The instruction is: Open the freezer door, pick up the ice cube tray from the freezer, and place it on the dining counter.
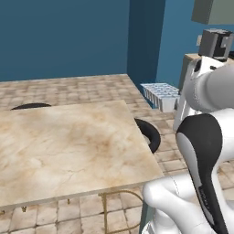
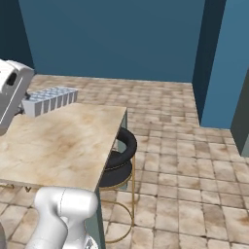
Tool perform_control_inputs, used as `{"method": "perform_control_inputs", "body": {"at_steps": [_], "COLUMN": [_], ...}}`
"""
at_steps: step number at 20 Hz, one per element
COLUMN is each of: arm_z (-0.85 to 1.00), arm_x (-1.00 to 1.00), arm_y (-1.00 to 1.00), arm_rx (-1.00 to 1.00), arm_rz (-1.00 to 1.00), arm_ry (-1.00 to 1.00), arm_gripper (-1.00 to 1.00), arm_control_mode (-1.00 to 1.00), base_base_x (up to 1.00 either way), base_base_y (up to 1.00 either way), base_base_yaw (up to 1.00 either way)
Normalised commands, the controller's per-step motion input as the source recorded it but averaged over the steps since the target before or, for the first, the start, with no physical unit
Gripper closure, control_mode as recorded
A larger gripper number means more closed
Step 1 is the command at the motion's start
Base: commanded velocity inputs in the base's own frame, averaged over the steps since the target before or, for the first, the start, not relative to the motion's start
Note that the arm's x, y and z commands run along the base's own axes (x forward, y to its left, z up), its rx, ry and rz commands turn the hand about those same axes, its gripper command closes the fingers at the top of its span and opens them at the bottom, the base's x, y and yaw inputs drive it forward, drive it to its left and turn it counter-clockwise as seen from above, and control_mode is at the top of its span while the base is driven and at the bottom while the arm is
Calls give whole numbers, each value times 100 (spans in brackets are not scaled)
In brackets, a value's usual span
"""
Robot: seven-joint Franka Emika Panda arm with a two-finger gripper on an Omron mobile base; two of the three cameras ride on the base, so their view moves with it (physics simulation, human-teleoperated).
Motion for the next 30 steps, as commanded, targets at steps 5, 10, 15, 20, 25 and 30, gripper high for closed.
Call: {"method": "perform_control_inputs", "body": {"at_steps": [5,10,15,20,25,30], "arm_z": [-31,-32,-38,-43,-35,-35], "arm_x": [73,64,63,56,59,42], "arm_y": [28,32,29,10,1,0], "arm_rx": [0,0,0,0,0,0], "arm_rz": [0,0,0,0,0,0], "arm_ry": [4,5,2,0,0,0], "arm_gripper": [100,100,100,100,100,100], "arm_control_mode": [-100,-100,-100,-100,-100,-100], "base_base_x": [0,0,0,0,0,0], "base_base_y": [0,0,0,0,0,0], "base_base_yaw": [0,0,0,0,0,0]}}
